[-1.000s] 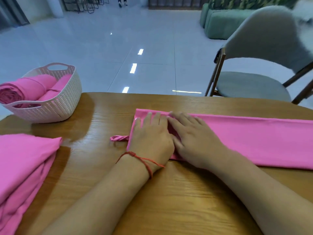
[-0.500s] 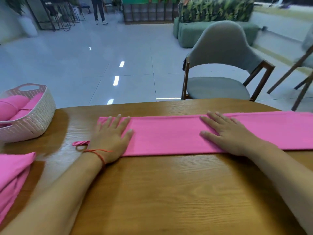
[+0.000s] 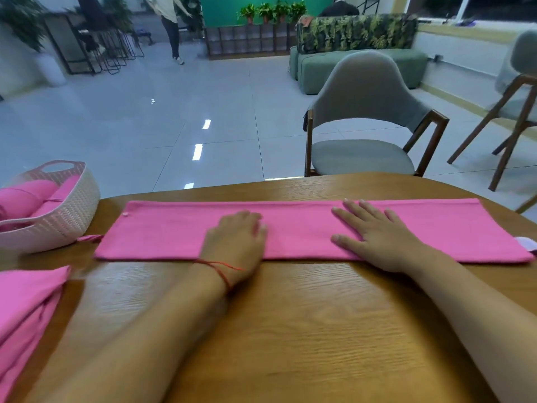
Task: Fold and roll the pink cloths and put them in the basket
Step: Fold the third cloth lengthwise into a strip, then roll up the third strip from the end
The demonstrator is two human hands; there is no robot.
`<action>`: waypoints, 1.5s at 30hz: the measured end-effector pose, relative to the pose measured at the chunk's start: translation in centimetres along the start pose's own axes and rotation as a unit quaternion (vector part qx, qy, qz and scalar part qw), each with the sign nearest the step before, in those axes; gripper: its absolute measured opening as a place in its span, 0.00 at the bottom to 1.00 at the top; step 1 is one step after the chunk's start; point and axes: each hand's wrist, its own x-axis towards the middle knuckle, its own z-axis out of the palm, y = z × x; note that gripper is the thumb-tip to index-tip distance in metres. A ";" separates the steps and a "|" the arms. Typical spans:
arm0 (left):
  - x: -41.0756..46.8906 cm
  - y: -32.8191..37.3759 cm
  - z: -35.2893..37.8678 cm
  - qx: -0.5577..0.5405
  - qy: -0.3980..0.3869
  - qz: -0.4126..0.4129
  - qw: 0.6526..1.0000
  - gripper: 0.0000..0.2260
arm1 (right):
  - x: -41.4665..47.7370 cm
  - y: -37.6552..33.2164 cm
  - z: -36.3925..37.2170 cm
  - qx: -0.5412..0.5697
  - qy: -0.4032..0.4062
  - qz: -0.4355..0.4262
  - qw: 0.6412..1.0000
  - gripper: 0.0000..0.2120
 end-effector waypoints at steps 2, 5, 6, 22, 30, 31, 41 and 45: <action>-0.1 4.7 1.6 0.030 -0.065 -0.010 0.997 0.27 | -0.8 -0.8 0.1 0.004 -0.006 0.019 1.000 0.43; 1.6 6.1 2.6 0.033 -0.119 -0.045 0.991 0.32 | -3.2 -3.1 0.7 0.016 -0.015 0.085 0.996 0.40; 2.4 5.6 2.8 0.044 -0.125 -0.027 0.991 0.33 | -4.3 -4.2 1.0 0.016 -0.016 0.104 0.994 0.40; 3.8 8.1 4.8 0.062 -0.074 -0.048 0.994 0.32 | -3.5 -3.5 -0.3 -0.003 -0.027 -0.155 0.988 0.26; 9.6 4.6 4.0 0.087 -0.100 0.096 0.987 0.29 | -3.1 -8.4 2.3 0.029 -0.004 -0.007 1.000 0.33; 10.4 4.1 3.6 0.086 -0.106 0.112 0.984 0.27 | -3.0 -9.9 2.7 0.038 0.007 0.017 0.999 0.34; 7.0 5.4 3.1 0.104 -0.103 0.083 0.986 0.25 | -6.0 -11.3 3.6 0.053 0.037 -0.020 0.998 0.35; -0.3 4.1 3.1 0.072 -0.091 0.103 0.988 0.26 | -8.9 -8.2 3.6 0.046 0.068 -0.039 0.996 0.32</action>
